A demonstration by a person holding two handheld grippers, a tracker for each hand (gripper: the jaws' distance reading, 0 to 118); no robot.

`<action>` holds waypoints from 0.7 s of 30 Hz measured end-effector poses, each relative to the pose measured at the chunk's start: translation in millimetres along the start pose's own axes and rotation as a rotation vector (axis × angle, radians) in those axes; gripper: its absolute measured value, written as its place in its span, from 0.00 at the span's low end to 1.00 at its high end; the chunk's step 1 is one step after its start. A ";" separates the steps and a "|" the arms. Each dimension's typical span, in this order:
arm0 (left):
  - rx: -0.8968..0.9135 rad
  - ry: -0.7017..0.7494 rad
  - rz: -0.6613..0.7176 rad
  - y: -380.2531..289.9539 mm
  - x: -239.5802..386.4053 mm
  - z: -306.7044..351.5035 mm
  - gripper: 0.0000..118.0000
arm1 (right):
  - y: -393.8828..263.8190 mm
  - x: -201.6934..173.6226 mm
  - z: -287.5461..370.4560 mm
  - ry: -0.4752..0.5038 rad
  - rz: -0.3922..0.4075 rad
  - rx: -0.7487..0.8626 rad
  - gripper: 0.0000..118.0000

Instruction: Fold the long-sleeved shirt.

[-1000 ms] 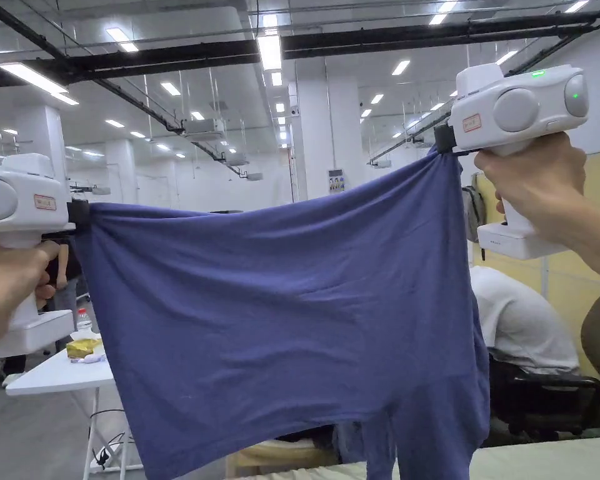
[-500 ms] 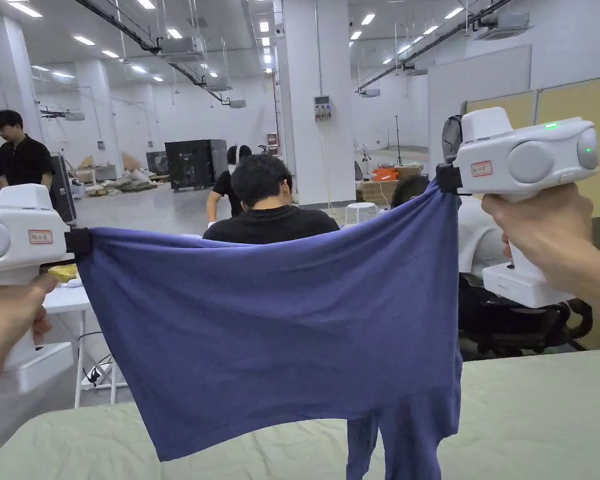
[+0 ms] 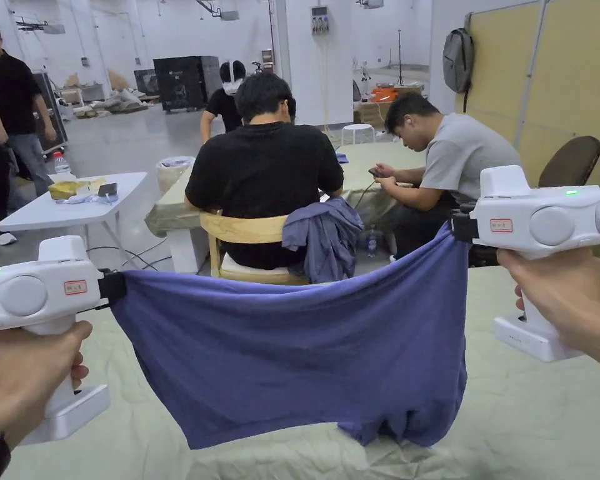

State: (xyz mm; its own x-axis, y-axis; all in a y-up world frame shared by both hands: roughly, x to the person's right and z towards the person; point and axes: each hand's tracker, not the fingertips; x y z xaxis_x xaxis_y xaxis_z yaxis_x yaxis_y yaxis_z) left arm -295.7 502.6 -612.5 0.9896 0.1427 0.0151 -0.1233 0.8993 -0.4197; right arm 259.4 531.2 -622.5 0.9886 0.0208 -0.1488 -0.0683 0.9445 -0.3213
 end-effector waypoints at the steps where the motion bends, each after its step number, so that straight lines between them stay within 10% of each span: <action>1: -0.017 0.003 0.009 -13.4 -0.6 3.1 0.02 | -13.6 -0.4 6.8 0.002 -0.002 -0.025 0.03; 21: -0.373 -0.010 0.079 -299.0 -17.2 132.9 0.02 | -289.3 -5.3 159.4 0.066 -0.031 -0.369 0.03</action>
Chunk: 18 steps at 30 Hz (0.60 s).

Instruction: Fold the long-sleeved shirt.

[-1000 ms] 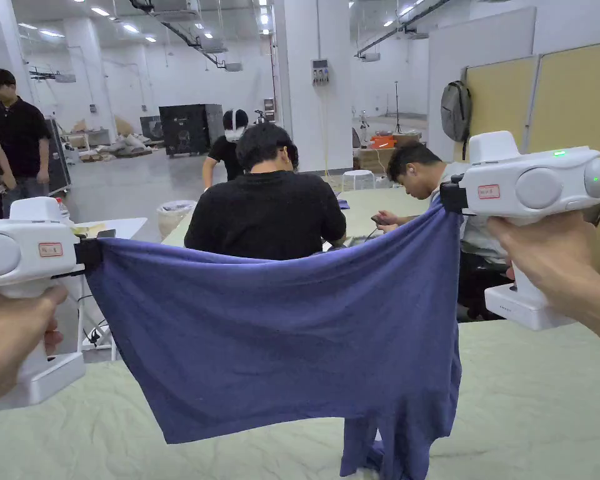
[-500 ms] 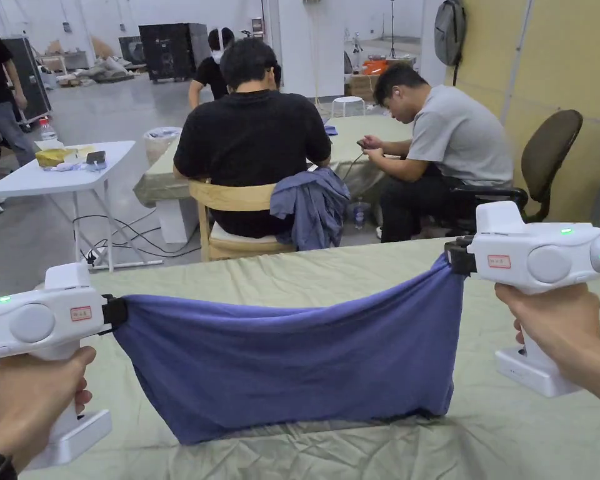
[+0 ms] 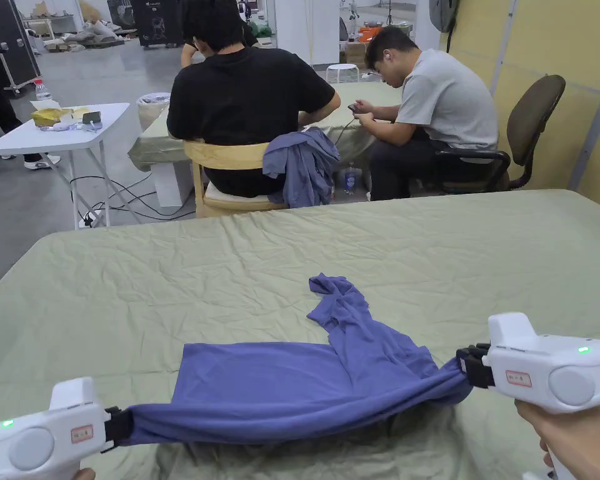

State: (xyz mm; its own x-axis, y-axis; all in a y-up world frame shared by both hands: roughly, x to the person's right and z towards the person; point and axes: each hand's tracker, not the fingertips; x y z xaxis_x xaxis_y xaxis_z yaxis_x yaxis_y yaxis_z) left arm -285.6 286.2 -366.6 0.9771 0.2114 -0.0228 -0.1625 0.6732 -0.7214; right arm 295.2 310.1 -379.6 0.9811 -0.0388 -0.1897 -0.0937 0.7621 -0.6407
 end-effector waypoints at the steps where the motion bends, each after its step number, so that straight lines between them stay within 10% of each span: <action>1: 0.000 0.003 0.004 -9.9 -1.8 4.0 0.02 | -10.5 -3.4 5.2 0.002 0.004 -0.012 0.03; 18: -0.178 0.049 -0.076 -85.8 -19.0 18.0 0.02 | -100.5 -18.0 18.4 0.032 0.003 -0.187 0.03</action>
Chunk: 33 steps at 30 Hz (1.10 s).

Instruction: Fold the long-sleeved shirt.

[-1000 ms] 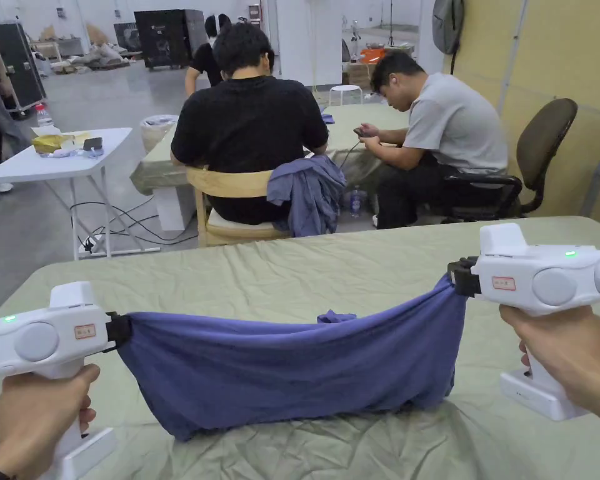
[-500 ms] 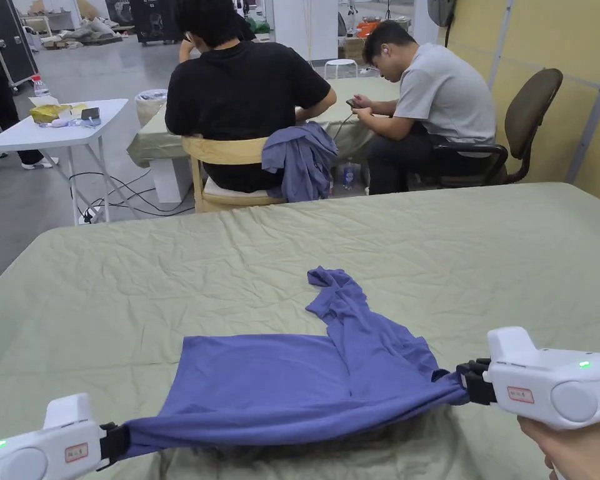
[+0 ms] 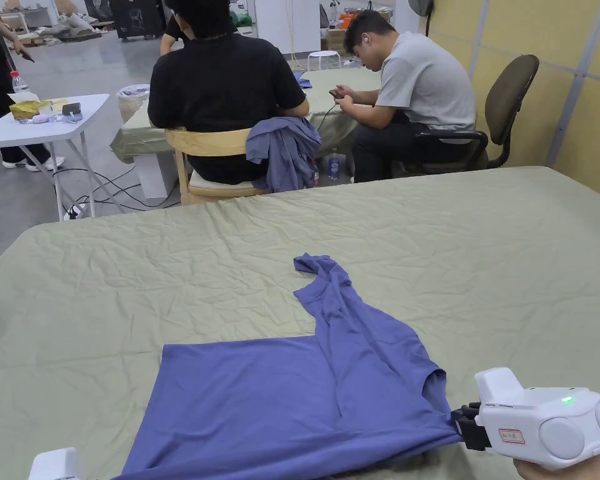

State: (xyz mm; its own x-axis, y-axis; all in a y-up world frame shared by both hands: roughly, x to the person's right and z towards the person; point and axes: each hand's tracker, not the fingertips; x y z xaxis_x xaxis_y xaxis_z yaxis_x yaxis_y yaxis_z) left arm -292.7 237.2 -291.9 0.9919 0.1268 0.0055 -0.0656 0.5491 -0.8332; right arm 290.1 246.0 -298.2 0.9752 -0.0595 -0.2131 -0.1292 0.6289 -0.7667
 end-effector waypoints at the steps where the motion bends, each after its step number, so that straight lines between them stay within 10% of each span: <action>1: -0.004 -0.004 0.007 0.1 -8.5 -9.6 0.03 | 0.1 0.9 -2.1 0.008 -0.012 -0.012 0.03; 10: -0.145 0.003 -0.099 -13.6 -7.2 -27.9 0.09 | -8.3 2.2 -16.4 0.015 -0.035 -0.139 0.05; 14: -0.072 0.062 -0.122 -19.9 -6.0 -22.6 0.42 | -11.4 -0.1 -12.2 -0.011 -0.004 -0.154 0.51; 24: 0.284 0.059 -0.088 22.9 60.0 37.5 0.42 | 30.0 -34.2 50.5 -0.059 -0.093 0.231 0.50; 27: 0.335 0.038 -0.093 36.6 87.3 49.0 0.40 | 41.0 -49.2 60.9 -0.067 -0.107 0.313 0.48; 33: 0.367 0.033 -0.101 50.5 113.0 47.4 0.00 | 45.5 -67.6 66.5 -0.081 -0.115 0.356 0.01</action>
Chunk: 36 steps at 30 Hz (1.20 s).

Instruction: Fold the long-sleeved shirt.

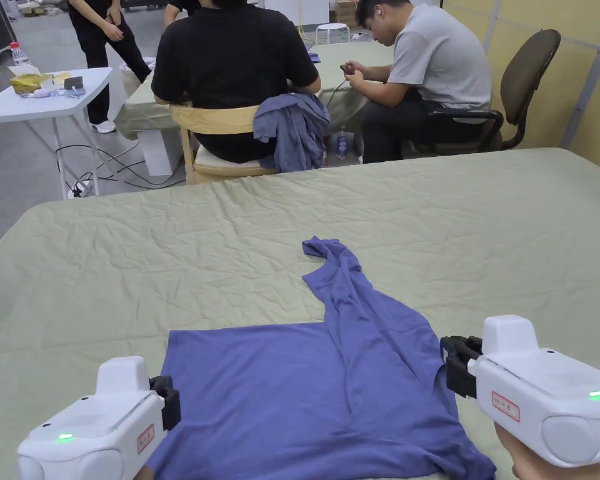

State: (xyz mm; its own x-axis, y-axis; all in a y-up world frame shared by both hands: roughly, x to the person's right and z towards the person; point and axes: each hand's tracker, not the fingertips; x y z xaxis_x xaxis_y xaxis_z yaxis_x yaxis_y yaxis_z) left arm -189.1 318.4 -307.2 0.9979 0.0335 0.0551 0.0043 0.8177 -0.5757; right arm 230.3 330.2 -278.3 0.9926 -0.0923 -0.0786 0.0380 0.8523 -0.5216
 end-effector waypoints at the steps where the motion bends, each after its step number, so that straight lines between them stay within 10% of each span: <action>1: -0.007 -0.017 0.008 1.0 1.1 -1.6 0.00 | -0.2 -0.5 -1.1 0.000 0.002 -0.004 0.01; 11: -0.073 -0.088 -0.001 18.4 2.1 -49.2 0.00 | 56.1 5.5 -73.3 0.115 0.050 -0.169 0.00; 27: -0.162 -0.125 0.069 51.4 -20.5 -182.9 0.00 | 211.5 -20.4 -424.5 0.190 0.359 -0.533 0.01; 28: -0.164 -0.128 0.074 49.3 -24.4 -190.8 0.00 | 213.2 -21.6 -438.3 0.173 0.374 -0.538 0.03; 31: -0.182 -0.136 0.086 45.6 -27.4 -205.0 0.00 | 215.4 -25.4 -479.0 0.128 0.454 -0.556 0.70; 36: -0.207 -0.137 0.096 34.8 -27.4 -222.2 0.00 | 202.7 -24.6 -535.1 0.155 0.490 -0.573 0.70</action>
State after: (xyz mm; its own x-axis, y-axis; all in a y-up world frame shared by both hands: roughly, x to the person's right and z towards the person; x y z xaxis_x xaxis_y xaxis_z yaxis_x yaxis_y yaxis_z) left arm -202.0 218.3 -510.0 0.9764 0.1945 0.0938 -0.0631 0.6723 -0.7376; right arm 152.0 229.8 -836.7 0.8516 0.1205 -0.5102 -0.5096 0.4186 -0.7517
